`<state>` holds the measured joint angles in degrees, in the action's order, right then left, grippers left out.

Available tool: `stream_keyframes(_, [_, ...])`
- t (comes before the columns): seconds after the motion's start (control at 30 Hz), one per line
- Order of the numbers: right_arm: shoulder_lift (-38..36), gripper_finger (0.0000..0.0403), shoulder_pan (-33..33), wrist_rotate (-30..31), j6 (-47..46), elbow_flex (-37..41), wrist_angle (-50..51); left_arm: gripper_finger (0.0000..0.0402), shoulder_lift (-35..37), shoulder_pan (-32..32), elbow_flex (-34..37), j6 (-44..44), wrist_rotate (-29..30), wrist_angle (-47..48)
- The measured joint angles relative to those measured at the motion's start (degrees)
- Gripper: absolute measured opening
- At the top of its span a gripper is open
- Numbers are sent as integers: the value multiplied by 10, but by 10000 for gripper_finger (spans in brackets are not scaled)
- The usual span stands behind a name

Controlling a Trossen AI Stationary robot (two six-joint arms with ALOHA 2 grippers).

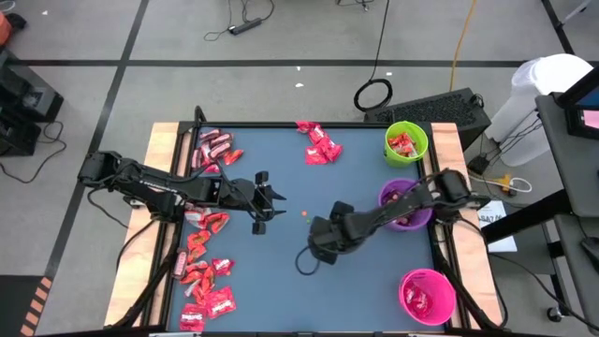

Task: Organize candy in baskets
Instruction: Put the red candy pack into the pink bucket

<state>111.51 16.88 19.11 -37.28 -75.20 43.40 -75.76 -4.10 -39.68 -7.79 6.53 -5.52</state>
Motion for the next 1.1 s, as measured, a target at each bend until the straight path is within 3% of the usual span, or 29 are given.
stream_keyframes(0.5, [18,275,-34,-93,-22,0,-12,180,0,0,0,0,0,0])
stream_keyframes(0.6, [20,248,-33,-122,-14,0,-21,180,0,0,0,0,0,0])
stream_keyframes(1.1, [20,52,-33,-131,40,-1,-31,180,0,0,0,0,0,-1])
